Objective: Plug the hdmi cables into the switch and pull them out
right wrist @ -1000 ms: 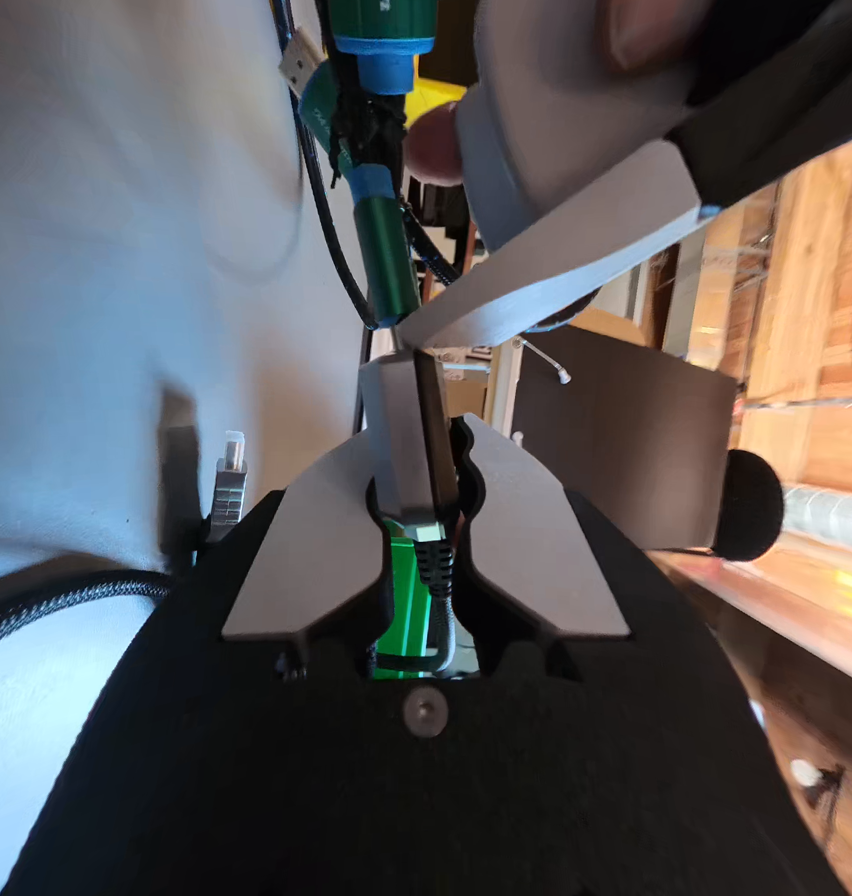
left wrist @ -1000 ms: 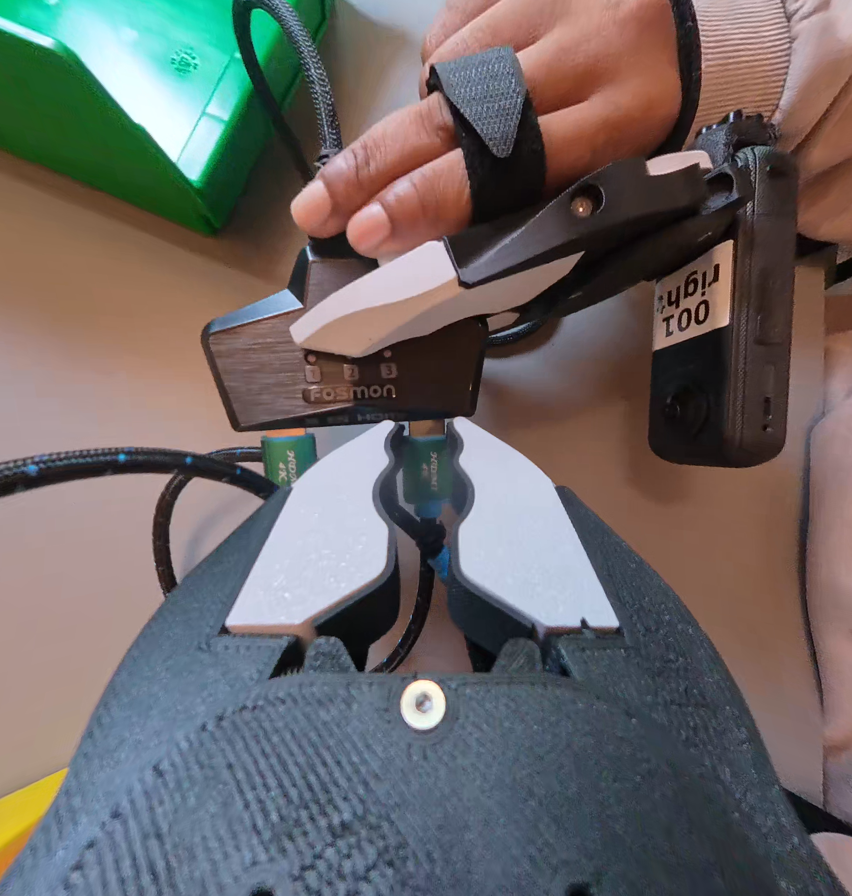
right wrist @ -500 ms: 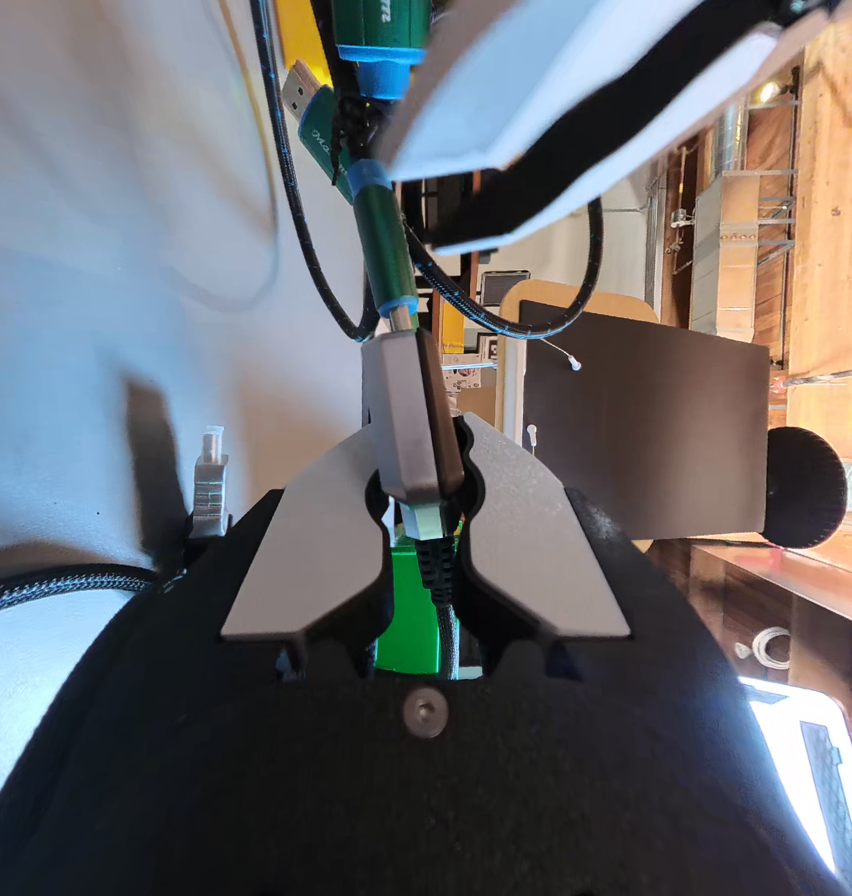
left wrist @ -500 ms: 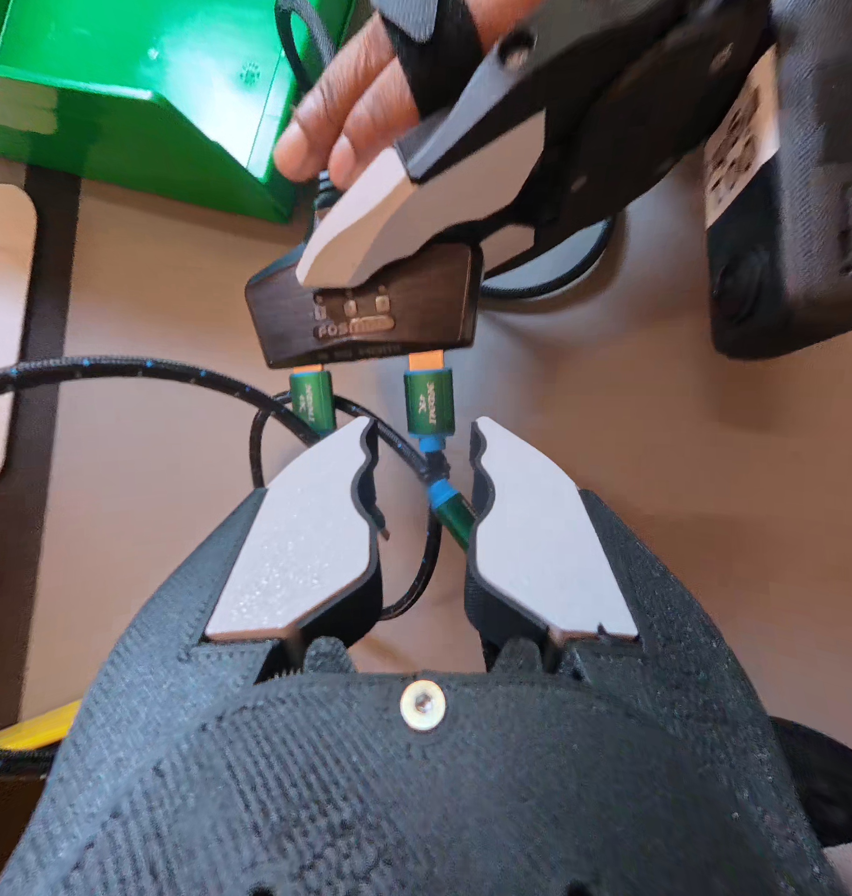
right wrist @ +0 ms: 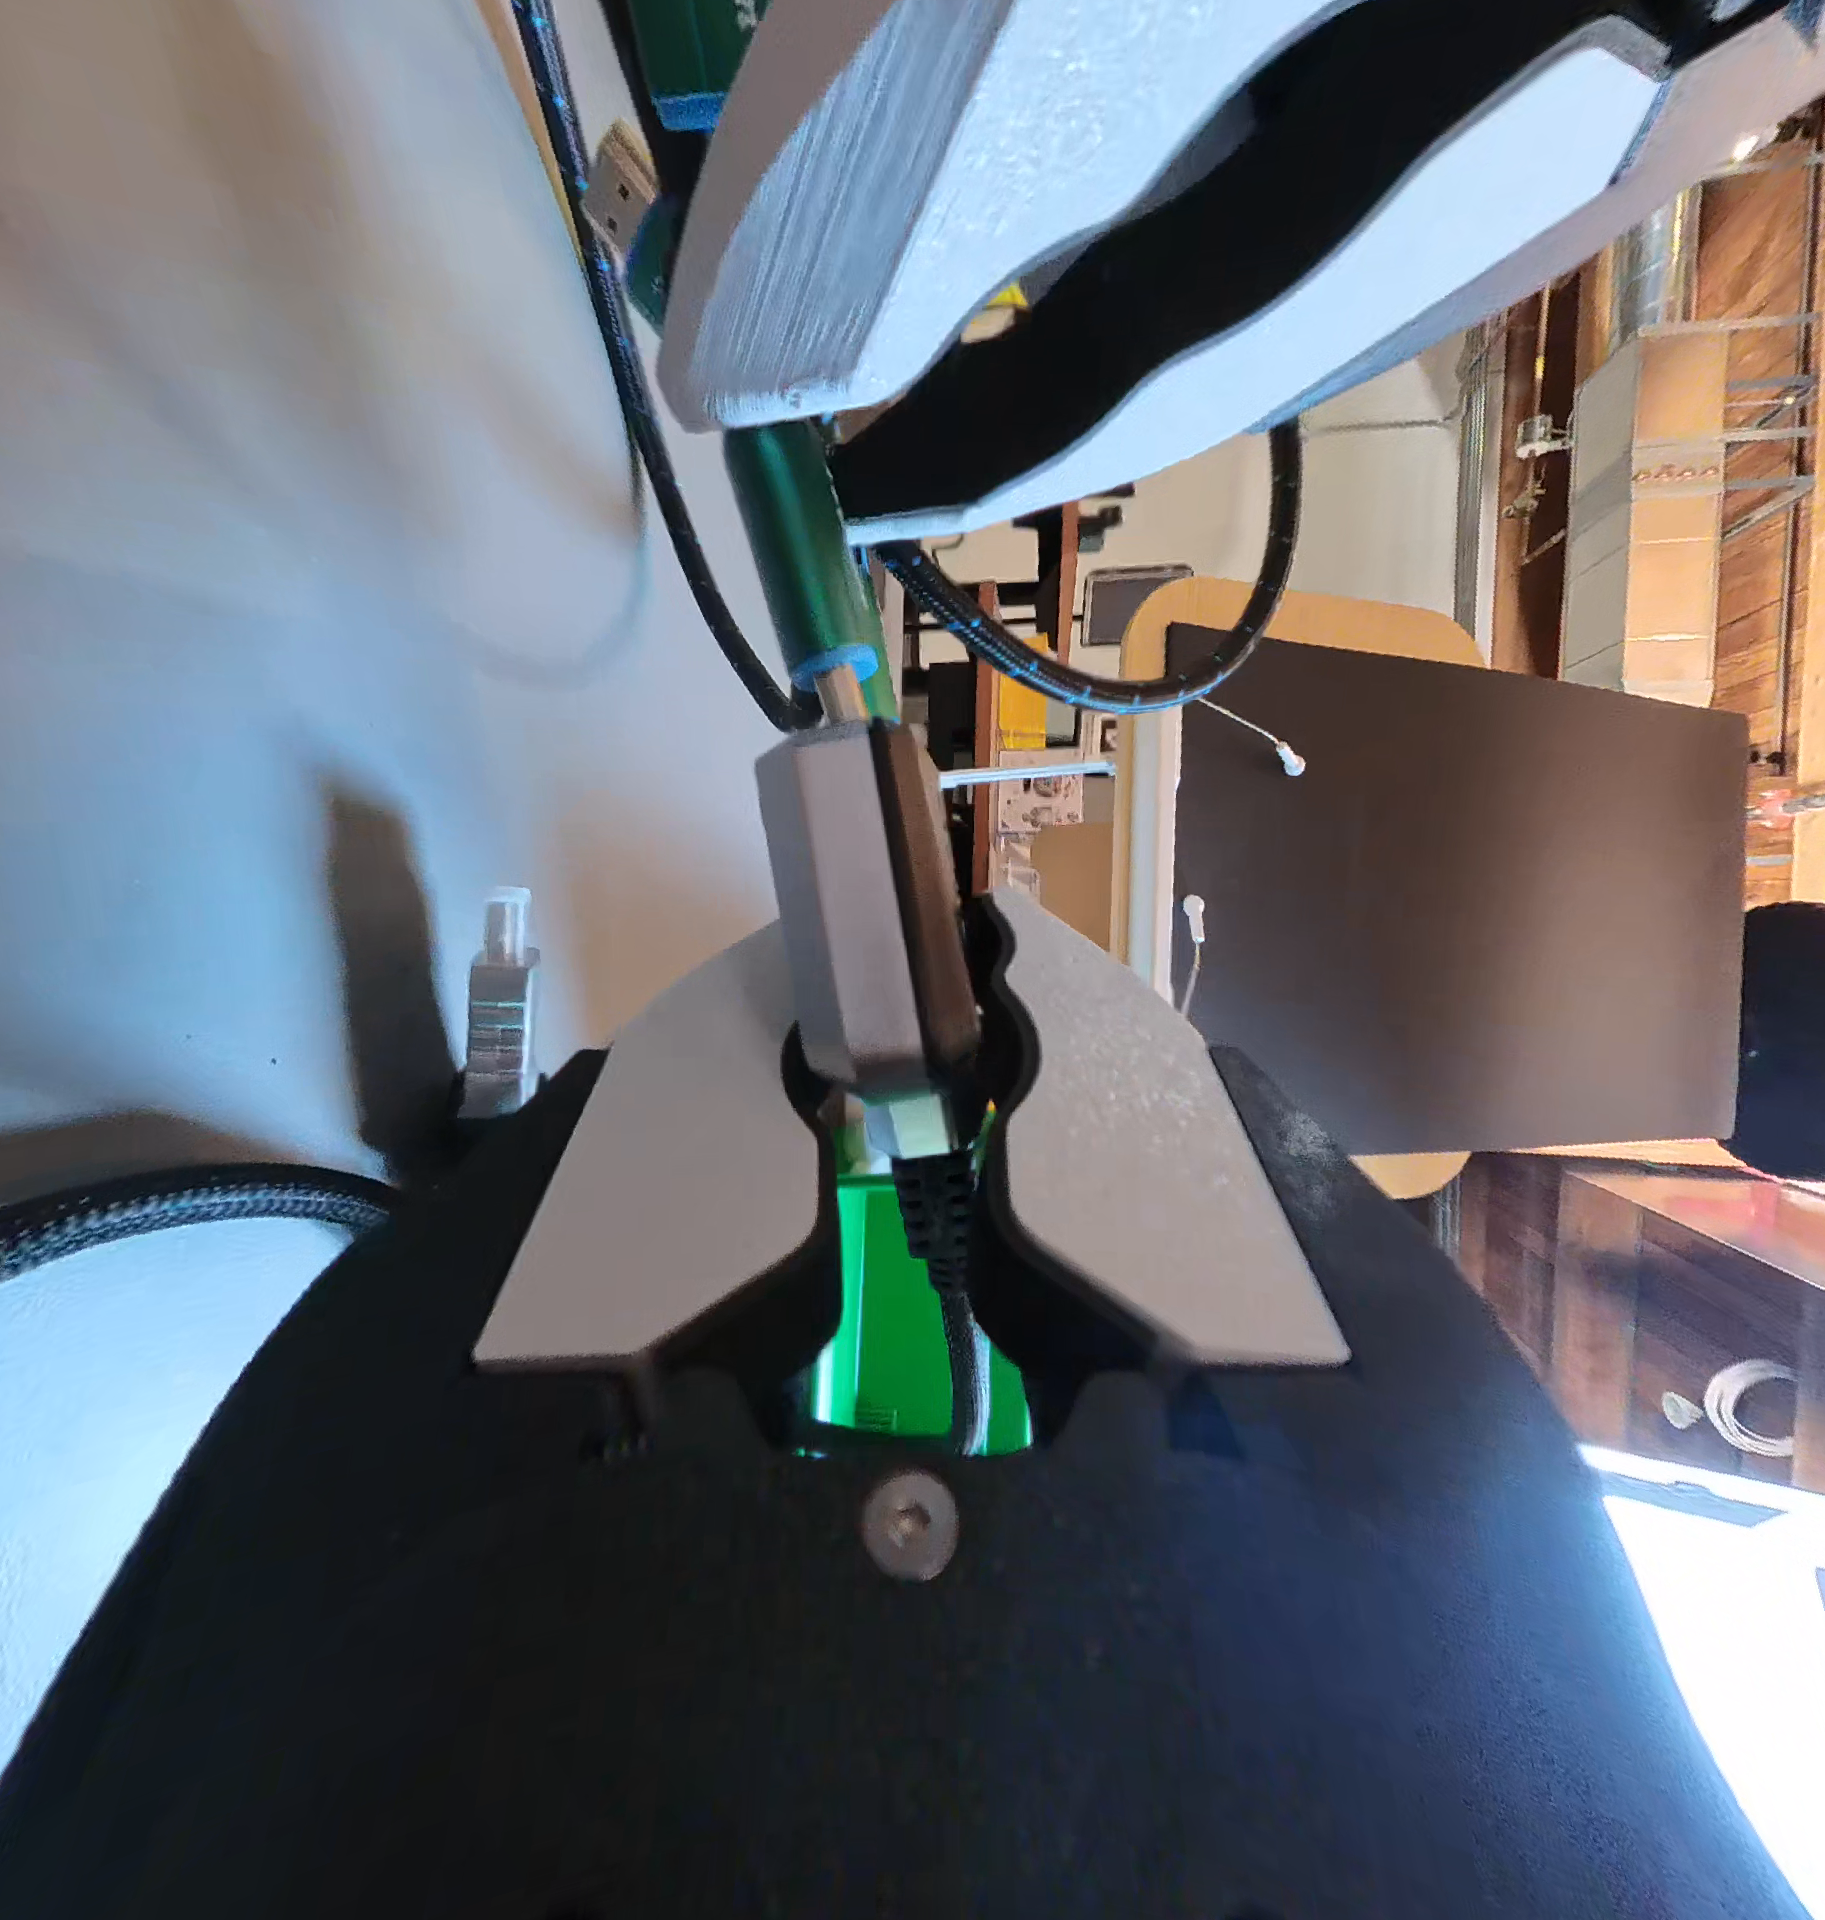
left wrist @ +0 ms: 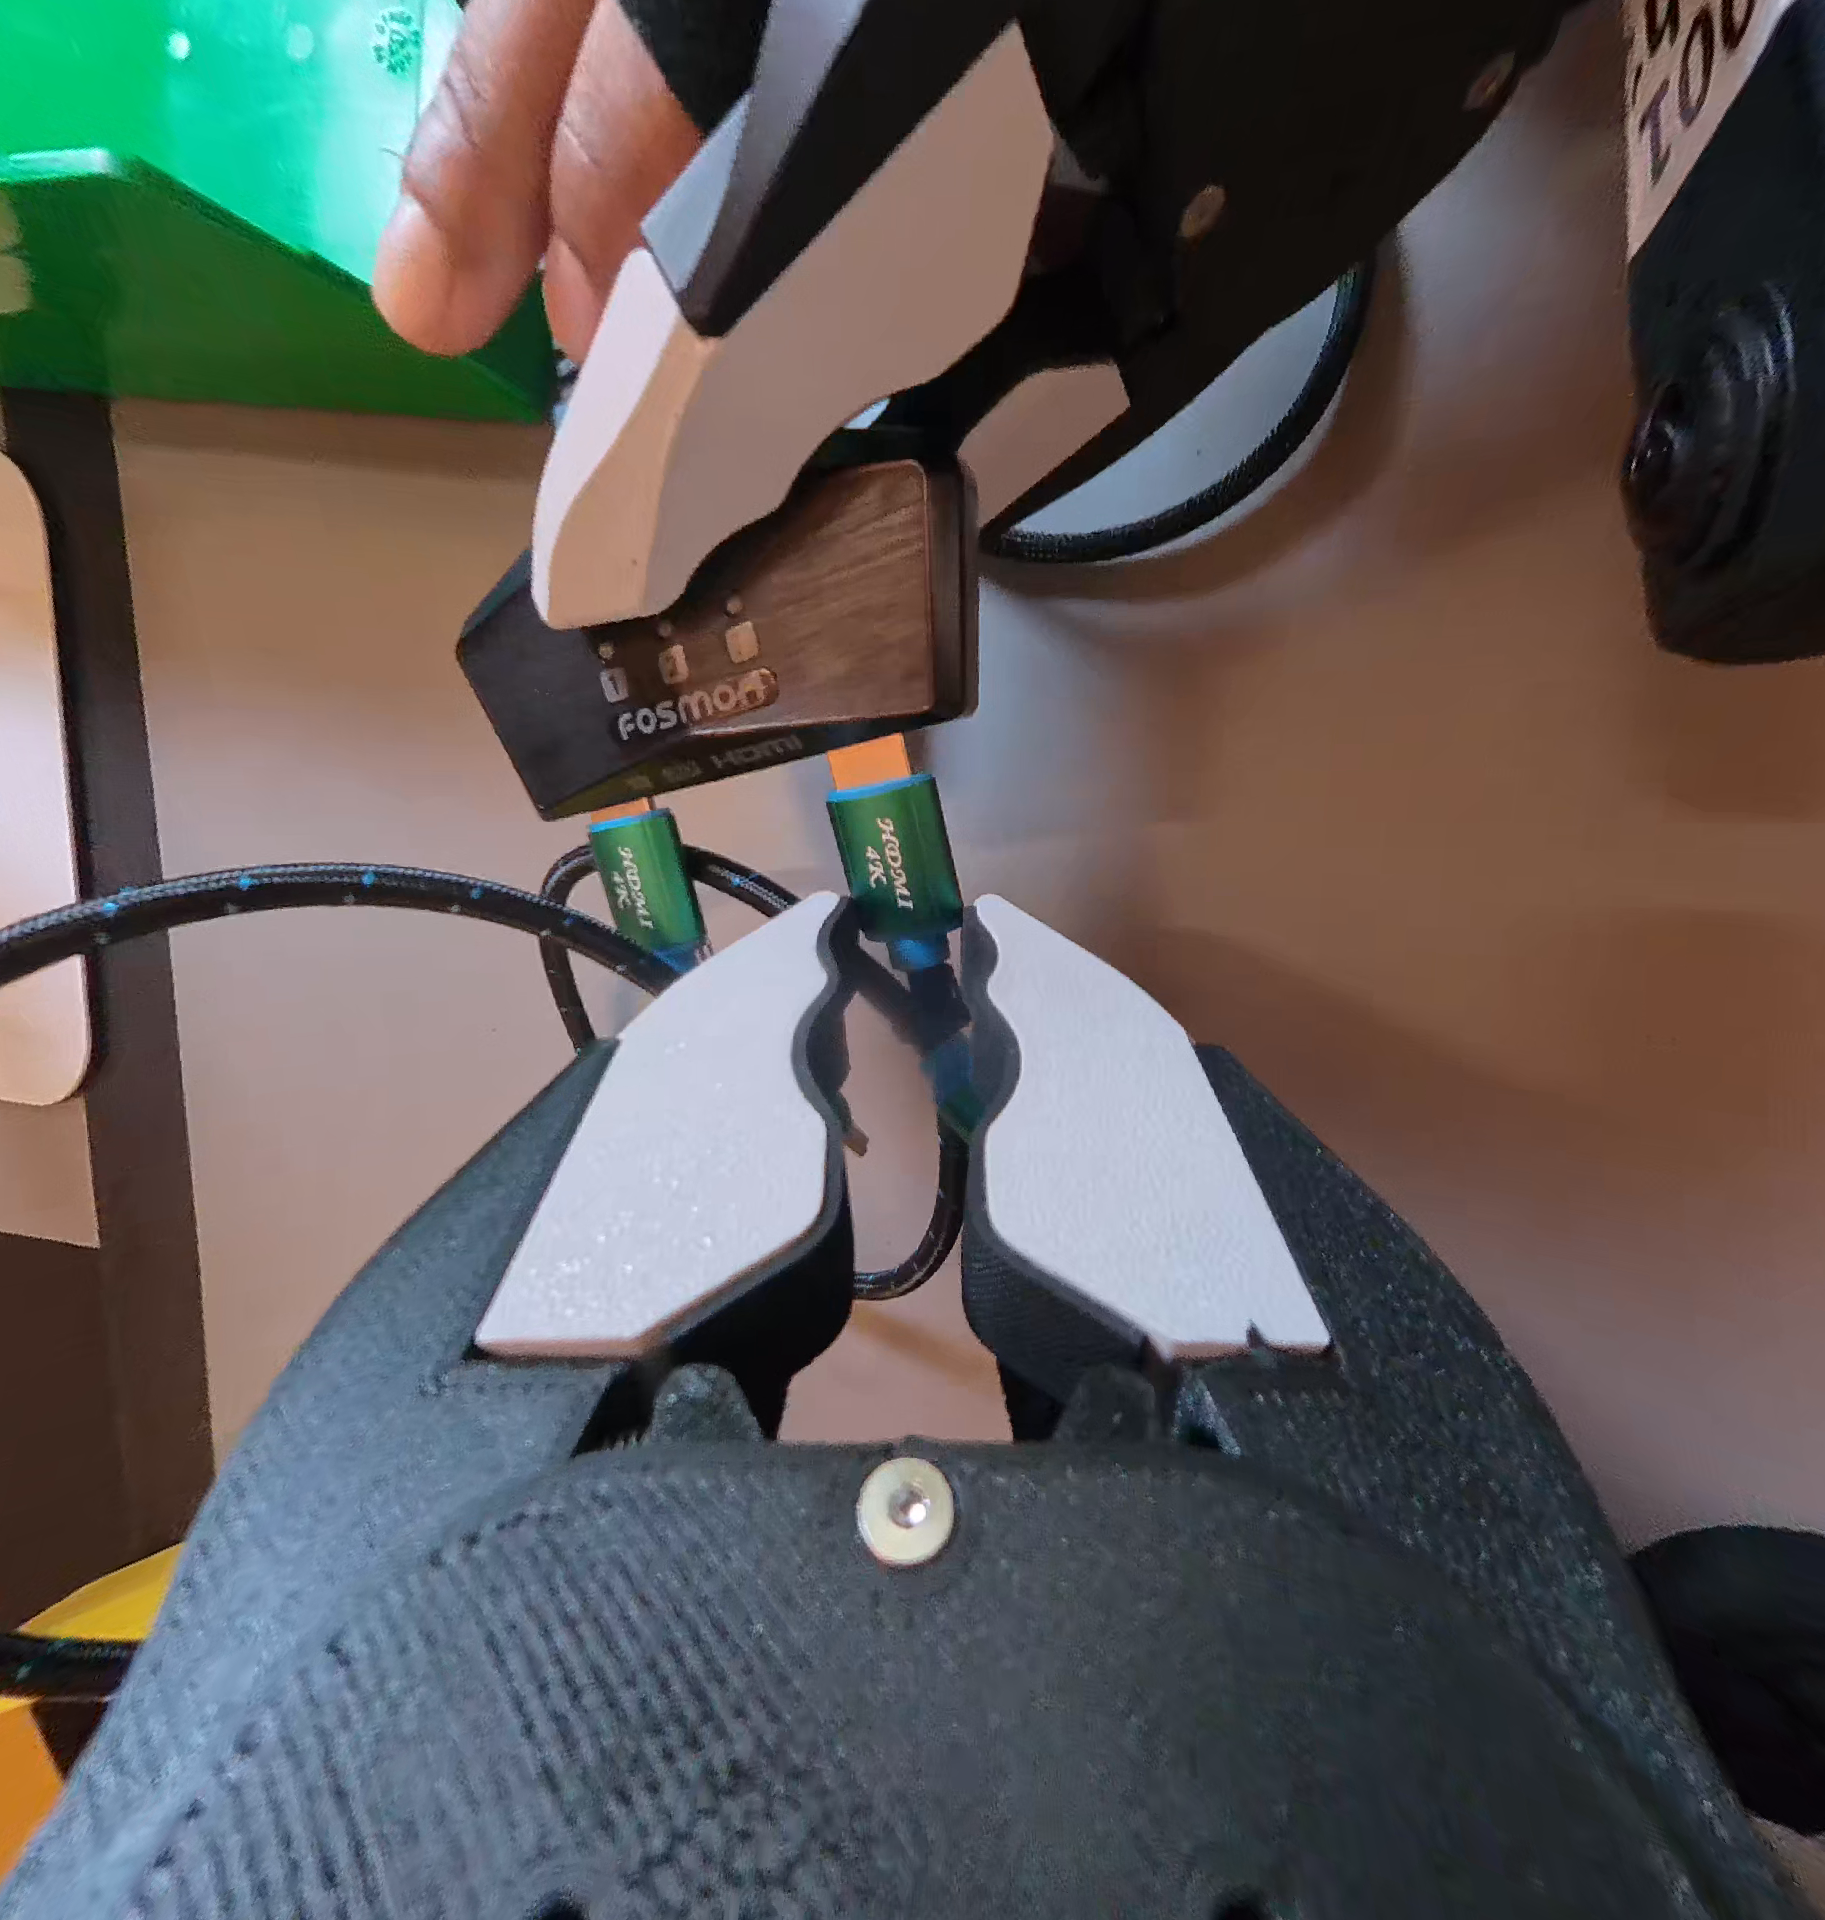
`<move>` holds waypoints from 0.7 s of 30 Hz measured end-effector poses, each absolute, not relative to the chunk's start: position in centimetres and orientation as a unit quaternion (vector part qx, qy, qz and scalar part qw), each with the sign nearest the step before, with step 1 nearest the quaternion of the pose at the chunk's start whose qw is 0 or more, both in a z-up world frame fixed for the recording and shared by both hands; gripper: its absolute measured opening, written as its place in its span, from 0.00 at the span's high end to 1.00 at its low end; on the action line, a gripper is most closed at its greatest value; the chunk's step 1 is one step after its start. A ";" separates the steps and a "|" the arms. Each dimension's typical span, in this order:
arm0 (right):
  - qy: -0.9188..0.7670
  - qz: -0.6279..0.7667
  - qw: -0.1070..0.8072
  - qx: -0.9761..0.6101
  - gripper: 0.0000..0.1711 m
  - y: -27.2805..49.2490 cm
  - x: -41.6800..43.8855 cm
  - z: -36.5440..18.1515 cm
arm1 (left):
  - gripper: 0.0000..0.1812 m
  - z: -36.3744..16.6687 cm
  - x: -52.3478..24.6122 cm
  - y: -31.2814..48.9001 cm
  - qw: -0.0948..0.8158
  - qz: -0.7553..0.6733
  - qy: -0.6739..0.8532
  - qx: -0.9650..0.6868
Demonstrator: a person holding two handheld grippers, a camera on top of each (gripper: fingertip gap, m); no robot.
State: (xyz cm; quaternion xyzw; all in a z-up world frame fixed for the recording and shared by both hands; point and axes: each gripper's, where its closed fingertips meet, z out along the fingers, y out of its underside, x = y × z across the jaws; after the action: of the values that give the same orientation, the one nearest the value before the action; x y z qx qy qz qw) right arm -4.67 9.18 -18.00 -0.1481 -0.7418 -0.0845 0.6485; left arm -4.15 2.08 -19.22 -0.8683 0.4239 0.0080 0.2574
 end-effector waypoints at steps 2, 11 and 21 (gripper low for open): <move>-0.742 -0.094 0.646 -0.154 0.86 9.3 -4.6 -17.9 | 0.90 -19.1 -4.0 2.3 0.266 0.001 0.422 -0.867; -0.749 -0.159 0.632 -0.122 0.87 9.4 -4.4 -18.0 | 0.90 -19.4 -3.5 2.4 0.282 -0.024 0.420 -0.862; -0.760 -0.187 0.609 -0.127 0.86 9.3 -4.7 -19.3 | 0.90 -21.3 -3.4 2.7 0.267 -0.042 0.399 -0.876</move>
State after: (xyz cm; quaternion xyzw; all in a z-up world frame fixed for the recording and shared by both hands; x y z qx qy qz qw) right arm -4.72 9.30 -19.29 -0.1271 -0.7600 -0.1874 0.6092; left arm -3.38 2.73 -21.25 -0.8760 0.3993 -0.0423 0.2672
